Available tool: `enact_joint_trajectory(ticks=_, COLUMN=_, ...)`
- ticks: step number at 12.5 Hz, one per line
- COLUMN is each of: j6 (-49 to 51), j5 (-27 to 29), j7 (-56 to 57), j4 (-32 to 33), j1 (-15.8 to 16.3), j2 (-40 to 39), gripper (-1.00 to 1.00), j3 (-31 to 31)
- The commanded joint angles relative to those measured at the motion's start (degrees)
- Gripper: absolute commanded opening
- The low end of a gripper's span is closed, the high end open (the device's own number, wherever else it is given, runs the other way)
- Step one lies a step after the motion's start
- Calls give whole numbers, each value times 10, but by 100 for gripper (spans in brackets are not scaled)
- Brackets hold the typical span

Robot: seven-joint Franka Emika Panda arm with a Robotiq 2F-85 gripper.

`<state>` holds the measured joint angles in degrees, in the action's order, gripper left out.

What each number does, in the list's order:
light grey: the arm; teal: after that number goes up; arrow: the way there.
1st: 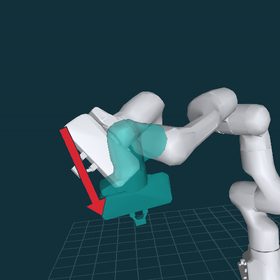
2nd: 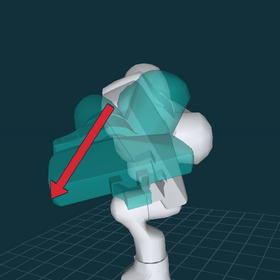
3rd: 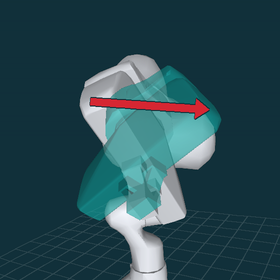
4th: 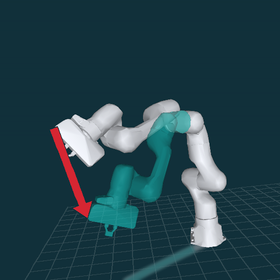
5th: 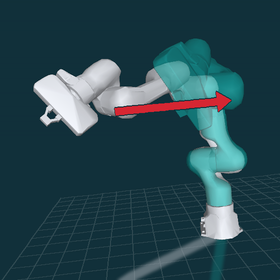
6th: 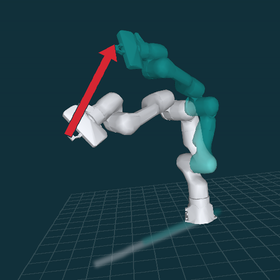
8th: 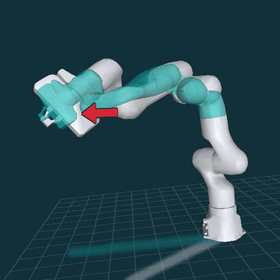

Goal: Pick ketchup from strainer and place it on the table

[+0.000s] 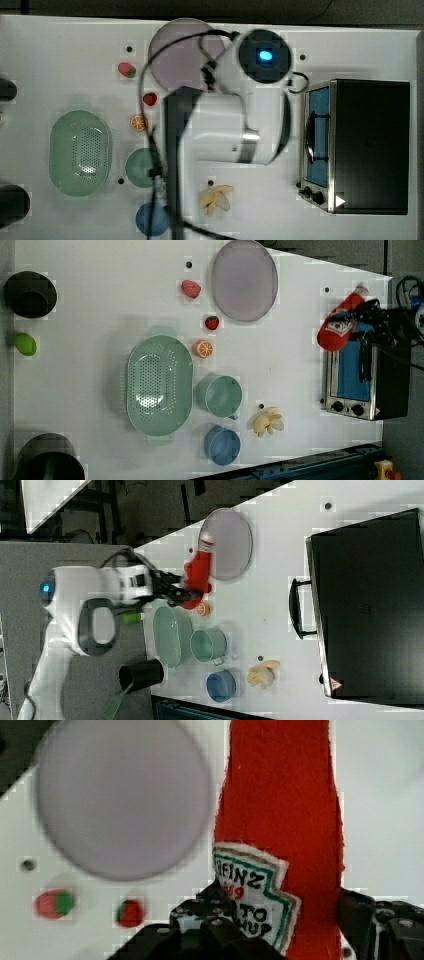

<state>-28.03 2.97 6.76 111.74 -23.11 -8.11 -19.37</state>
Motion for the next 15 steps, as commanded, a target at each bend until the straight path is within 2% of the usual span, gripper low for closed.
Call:
enact_joint_trajectory(ticks=1, j6=-1, j5=5, j7=33, j4=48, j1=9, j2=11, gripper=21, j3=2)
enact_joint_trajectory(ticks=4, j6=-21, j5=5, j7=33, j4=112, j1=9, j2=6, gripper=21, j3=9)
enact_joint_trajectory(ticks=8, j6=-157, j5=-5, j7=33, j4=190, j1=10, j2=-29, gripper=21, j3=10)
enact_joint_trajectory(ticks=10, j6=-199, j5=-19, j7=33, j4=203, j1=10, j2=-61, gripper=21, j3=13)
enact_joint_trajectory(ticks=11, j6=-212, j5=-27, j7=33, j4=203, j1=10, j2=-78, gripper=27, j3=13)
enact_joint_trajectory(ticks=14, j6=-234, j5=-30, j7=33, j4=200, j1=10, j2=-104, gripper=88, j3=14)
enact_joint_trajectory(ticks=15, j6=-227, j5=-29, j7=33, j4=199, j1=9, j2=-100, gripper=100, j3=13)
